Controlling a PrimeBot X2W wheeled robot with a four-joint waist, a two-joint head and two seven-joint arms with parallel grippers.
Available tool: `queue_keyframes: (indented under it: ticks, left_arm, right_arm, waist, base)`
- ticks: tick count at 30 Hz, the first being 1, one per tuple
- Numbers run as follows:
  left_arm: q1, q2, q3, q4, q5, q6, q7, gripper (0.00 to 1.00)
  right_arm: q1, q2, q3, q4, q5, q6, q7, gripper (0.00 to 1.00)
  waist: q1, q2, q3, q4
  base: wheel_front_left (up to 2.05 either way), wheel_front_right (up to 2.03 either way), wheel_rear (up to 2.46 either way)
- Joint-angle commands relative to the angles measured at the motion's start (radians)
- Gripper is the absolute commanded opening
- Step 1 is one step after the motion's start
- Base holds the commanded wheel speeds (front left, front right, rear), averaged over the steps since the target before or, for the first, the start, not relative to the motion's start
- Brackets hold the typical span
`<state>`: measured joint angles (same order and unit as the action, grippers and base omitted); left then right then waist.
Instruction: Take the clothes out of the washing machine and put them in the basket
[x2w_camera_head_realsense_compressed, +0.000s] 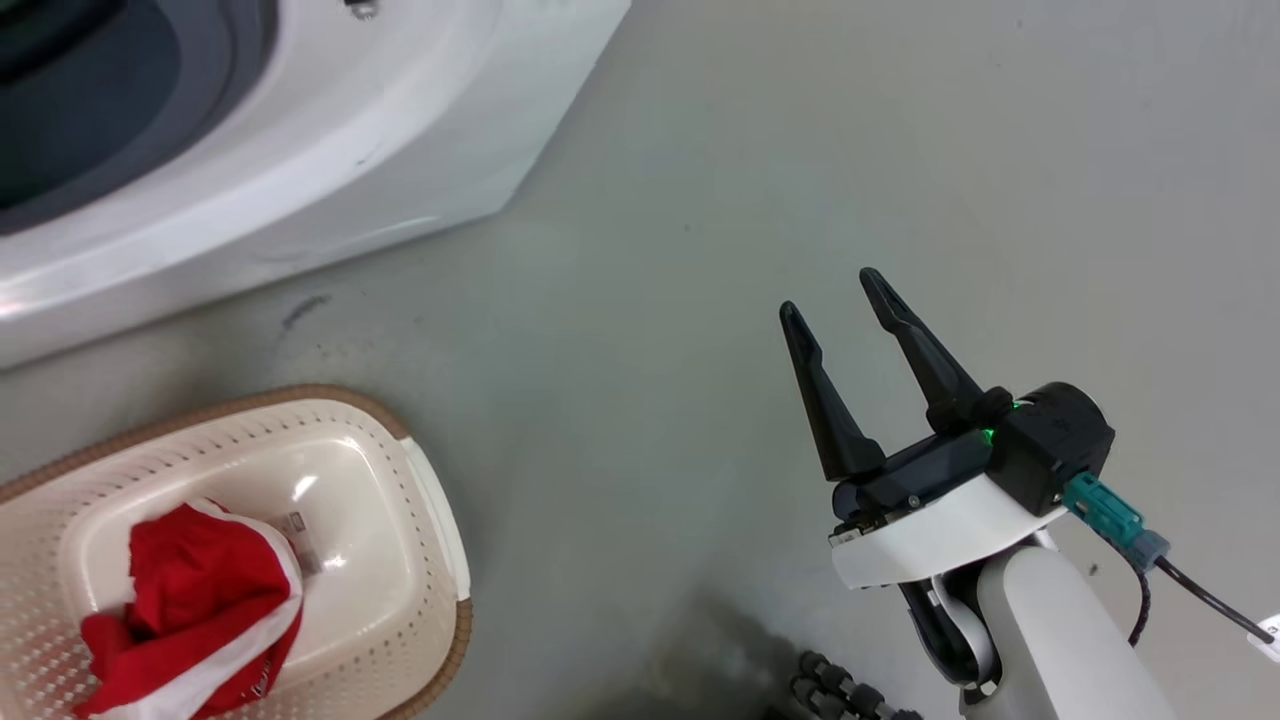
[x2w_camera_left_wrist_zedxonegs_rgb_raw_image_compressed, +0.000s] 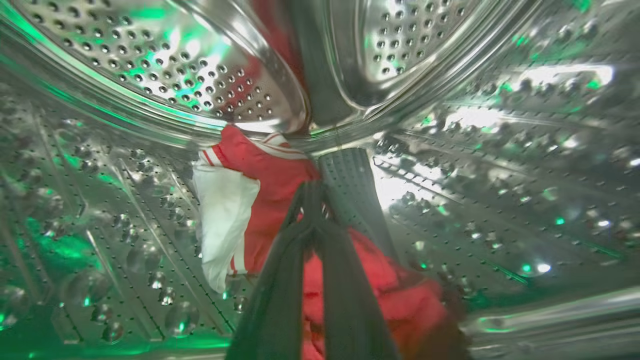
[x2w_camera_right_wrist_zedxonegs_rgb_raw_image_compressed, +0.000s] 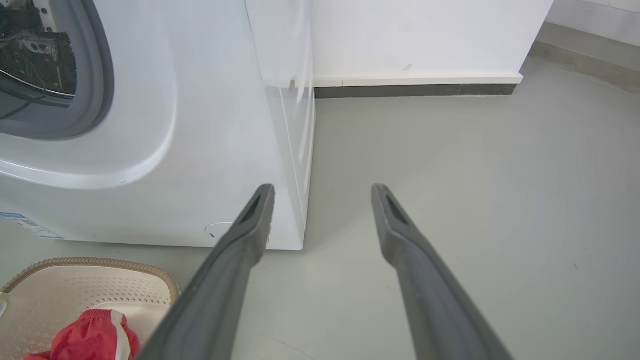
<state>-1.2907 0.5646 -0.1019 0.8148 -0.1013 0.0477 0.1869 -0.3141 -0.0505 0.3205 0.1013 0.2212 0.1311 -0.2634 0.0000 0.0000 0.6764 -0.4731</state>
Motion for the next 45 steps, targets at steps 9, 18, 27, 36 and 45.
queue_keyframes:
  ticks: [9,18,27,36,45]
  left_arm:
    - [0.167,-0.084,0.043,0.107,-0.085,0.004,-0.261,0.0]
    - [0.281,-0.163,0.037,0.195,-0.131,-0.047,-0.407,0.0]
    - [0.316,-0.202,0.031,0.244,-0.16,-0.098,-0.446,0.02]
    - [0.282,-0.22,0.019,0.247,-0.161,-0.112,-0.453,1.0]
    - [0.063,-0.191,-0.036,0.364,-0.143,-0.143,-0.313,1.0]
  right_arm:
    - [0.05,0.0,-0.056,0.033,-0.042,-0.001,-0.002,1.0]
    - [0.081,0.001,-0.1,0.041,-0.064,-0.001,-0.002,1.0]
    - [0.077,0.001,-0.109,0.034,-0.071,-0.001,-0.002,1.0]
    - [0.08,0.001,-0.122,0.028,-0.083,-0.001,-0.002,1.0]
    - [0.091,0.001,-0.079,-0.021,-0.078,-0.001,0.013,1.0]
  waist:
    - [0.0,0.0,-0.195,0.061]
    - [0.0,0.0,-0.262,0.126]
    - [0.0,0.0,-0.263,0.16]
    - [0.0,0.0,-0.257,0.188]
    - [0.0,0.0,-0.169,0.155]
  base:
    - [0.0,0.0,0.0]
    - [0.0,0.0,0.0]
    - [0.0,0.0,0.0]
    - [0.0,0.0,0.0]
    - [0.0,0.0,0.0]
